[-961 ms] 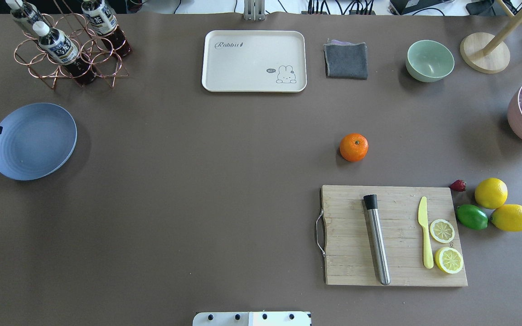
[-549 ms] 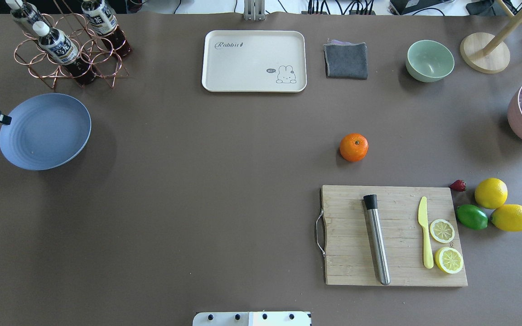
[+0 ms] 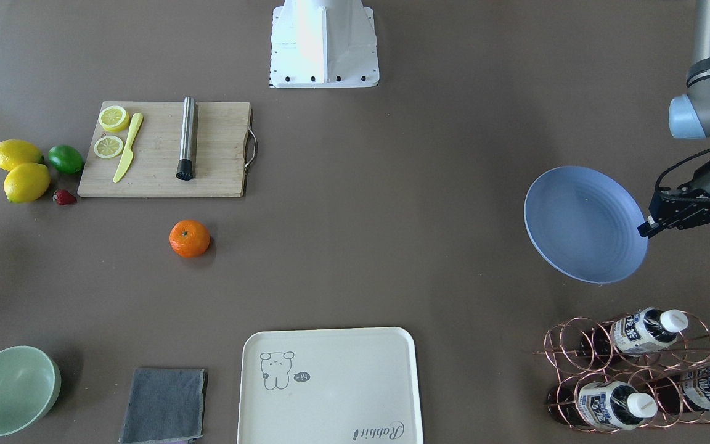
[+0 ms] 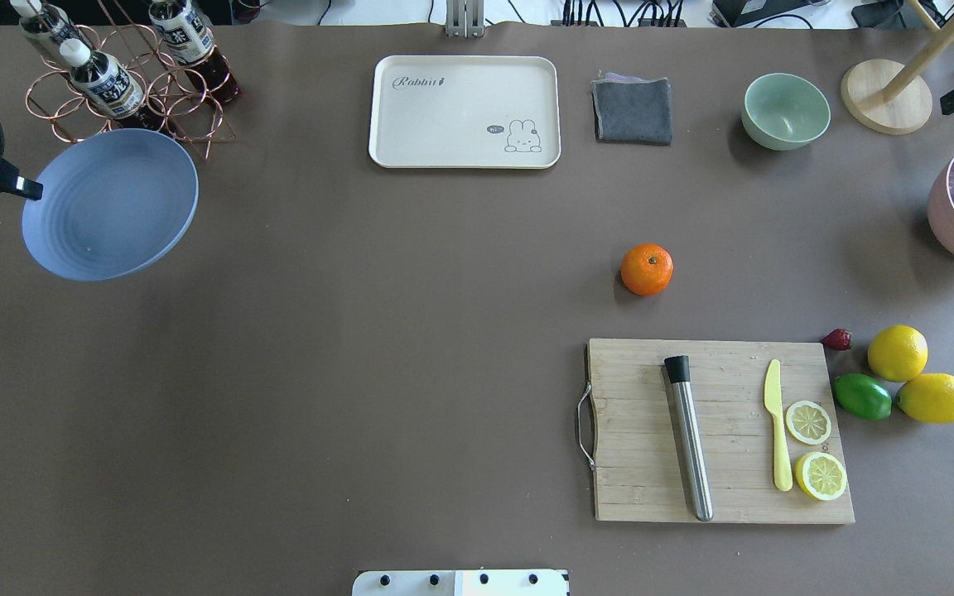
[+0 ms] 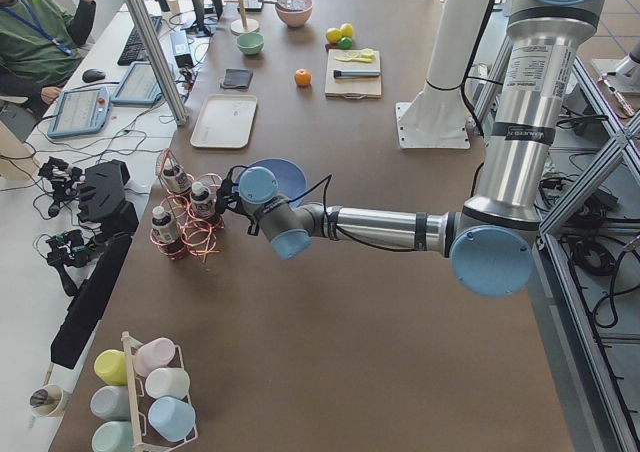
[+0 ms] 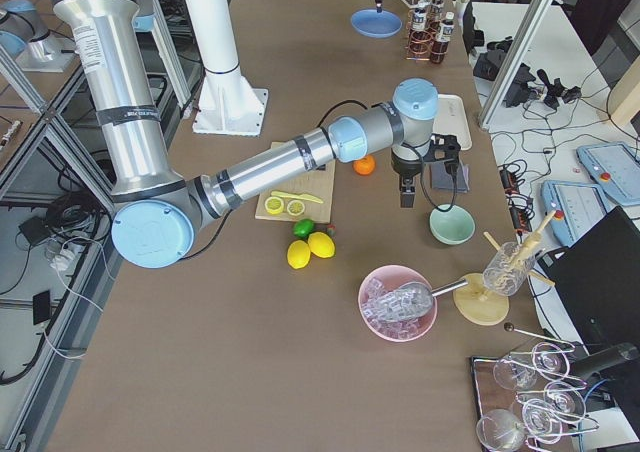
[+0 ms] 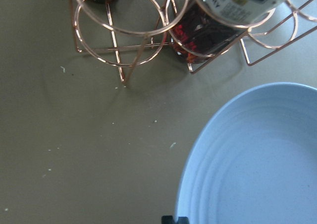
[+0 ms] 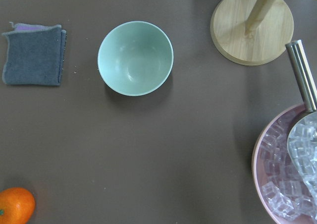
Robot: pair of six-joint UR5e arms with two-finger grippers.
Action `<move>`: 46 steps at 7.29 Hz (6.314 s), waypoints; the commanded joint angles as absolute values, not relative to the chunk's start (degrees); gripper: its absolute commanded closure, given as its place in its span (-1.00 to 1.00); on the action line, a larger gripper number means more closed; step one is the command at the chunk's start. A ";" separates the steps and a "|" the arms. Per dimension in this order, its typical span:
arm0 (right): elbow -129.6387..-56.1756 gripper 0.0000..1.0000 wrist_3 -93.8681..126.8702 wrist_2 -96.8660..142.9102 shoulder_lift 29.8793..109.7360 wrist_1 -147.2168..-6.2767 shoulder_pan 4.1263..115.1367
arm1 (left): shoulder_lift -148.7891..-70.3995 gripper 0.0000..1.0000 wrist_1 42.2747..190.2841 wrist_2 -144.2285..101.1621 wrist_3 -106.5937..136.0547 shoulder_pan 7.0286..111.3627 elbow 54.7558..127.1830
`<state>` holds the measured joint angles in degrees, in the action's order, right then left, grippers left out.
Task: Pick orange to plate
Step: 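Grip the blue plate rim with the left gripper and slide it toward the orange, then withdraw the left gripper from the plate while the right gripper grasps the orange, then carry the orange with the right gripper and lower it onto the blue plate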
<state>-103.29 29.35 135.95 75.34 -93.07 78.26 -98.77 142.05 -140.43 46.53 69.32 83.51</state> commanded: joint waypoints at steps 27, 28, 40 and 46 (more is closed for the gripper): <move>-93.81 -1.00 70.40 112.33 65.66 -78.35 41.84 | -114.79 -0.96 118.30 -98.88 72.33 31.37 102.74; -90.65 -1.00 70.49 112.32 64.96 -75.00 41.66 | -114.79 -0.96 118.30 -98.88 72.33 31.72 102.66; -93.34 1.00 76.59 110.58 54.16 -86.04 39.22 | -108.58 -0.96 117.95 -108.98 53.40 47.07 104.31; -92.81 1.00 80.86 99.07 50.10 -86.05 25.77 | -98.90 -0.96 119.44 -109.16 41.22 54.84 108.81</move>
